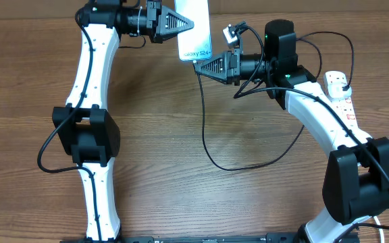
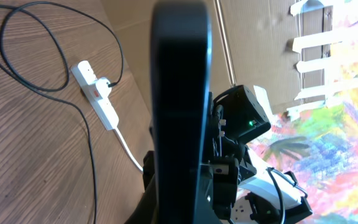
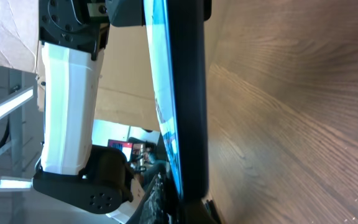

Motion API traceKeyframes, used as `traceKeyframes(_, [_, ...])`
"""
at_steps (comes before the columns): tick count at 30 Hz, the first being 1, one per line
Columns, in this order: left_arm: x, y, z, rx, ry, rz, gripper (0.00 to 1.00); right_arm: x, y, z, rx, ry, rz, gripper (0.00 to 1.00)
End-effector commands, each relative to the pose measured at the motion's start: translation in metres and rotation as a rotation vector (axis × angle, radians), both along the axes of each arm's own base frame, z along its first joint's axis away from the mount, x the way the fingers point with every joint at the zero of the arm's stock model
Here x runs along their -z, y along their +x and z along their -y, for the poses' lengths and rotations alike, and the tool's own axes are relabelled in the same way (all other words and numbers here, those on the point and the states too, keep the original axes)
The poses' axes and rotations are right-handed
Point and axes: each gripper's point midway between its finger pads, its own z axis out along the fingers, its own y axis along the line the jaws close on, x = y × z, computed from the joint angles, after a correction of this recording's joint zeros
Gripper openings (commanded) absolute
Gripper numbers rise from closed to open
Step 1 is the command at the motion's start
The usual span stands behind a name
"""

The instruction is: Plug charger to phone and switch on socket

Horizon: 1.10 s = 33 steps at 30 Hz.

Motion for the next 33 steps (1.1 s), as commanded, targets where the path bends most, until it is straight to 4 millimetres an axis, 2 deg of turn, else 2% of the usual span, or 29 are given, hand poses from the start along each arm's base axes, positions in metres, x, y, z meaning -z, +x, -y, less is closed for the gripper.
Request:
traceKeyframes(1, [-0.032,-0.014,-0.005,0.031,-0.049,0.003,0.04,-0.008,0.015,0.007,0.083,-0.015,0.039,0.04])
traceKeyframes(8, [-0.032,-0.013,-0.007,0.027,-0.049,-0.002,0.04,-0.009,0.017,0.004,0.093,-0.012,0.033,0.04])
traceKeyframes(21, [-0.032,-0.013,-0.007,0.026,-0.046,-0.044,0.04,-0.007,0.018,-0.011,0.126,-0.030,0.029,0.04])
traceKeyframes(33, [-0.032,-0.013,-0.007,0.026,-0.046,-0.044,0.04,-0.009,0.024,-0.010,0.162,-0.027,0.029,0.04])
